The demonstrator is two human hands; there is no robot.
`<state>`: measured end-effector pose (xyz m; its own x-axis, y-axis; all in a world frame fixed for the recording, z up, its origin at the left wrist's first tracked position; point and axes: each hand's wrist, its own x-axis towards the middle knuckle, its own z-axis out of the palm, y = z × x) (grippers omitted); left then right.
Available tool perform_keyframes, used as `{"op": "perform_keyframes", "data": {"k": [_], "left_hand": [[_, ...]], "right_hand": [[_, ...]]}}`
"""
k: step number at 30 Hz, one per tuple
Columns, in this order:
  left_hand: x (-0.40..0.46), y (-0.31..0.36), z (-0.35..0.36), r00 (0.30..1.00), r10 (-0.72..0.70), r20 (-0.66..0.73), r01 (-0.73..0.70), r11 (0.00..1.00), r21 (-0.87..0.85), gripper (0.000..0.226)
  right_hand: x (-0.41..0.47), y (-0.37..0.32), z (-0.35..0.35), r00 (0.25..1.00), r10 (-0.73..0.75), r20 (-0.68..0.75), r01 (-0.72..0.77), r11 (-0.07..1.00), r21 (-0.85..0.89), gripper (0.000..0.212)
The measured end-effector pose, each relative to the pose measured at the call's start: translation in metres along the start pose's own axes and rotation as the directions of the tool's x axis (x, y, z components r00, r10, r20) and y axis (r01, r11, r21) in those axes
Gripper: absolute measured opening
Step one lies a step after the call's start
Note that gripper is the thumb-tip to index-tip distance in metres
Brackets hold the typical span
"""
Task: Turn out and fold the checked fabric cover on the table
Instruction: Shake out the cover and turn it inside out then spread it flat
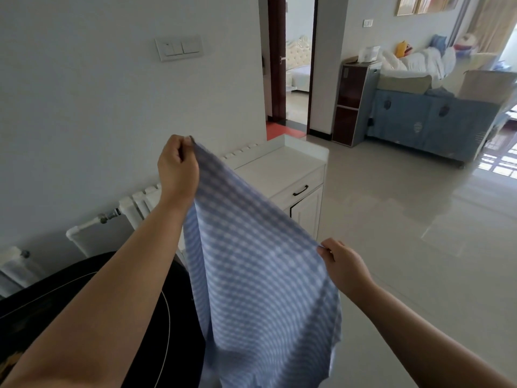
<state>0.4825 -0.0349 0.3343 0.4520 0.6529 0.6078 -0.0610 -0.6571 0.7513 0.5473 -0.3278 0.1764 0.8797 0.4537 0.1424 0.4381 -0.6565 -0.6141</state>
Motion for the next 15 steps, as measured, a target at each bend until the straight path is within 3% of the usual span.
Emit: {"op": "perform_keyframes", "data": {"k": [6,10,13,15], "left_hand": [[0.004,-0.016,-0.010,0.994,-0.093,-0.056,0.094,0.996,0.010,0.038],[0.002,-0.022,-0.012,0.993,-0.110,-0.049,0.111,0.994,0.015,0.039],[-0.003,-0.030,-0.011,0.990,-0.136,-0.034,0.137,0.991,0.003,0.038],[-0.005,-0.036,-0.011,0.982,-0.182,-0.053,0.179,0.983,-0.050,0.037]], "right_hand": [[0.002,-0.010,-0.011,0.990,-0.126,0.067,0.122,0.991,0.052,0.041],[0.009,-0.007,-0.016,0.998,-0.038,0.052,0.033,0.994,0.103,0.017],[0.016,-0.006,-0.022,0.994,-0.007,0.107,-0.004,0.995,0.101,0.022],[0.020,-0.005,-0.031,0.975,0.001,0.222,-0.045,0.980,0.195,0.021]]}}
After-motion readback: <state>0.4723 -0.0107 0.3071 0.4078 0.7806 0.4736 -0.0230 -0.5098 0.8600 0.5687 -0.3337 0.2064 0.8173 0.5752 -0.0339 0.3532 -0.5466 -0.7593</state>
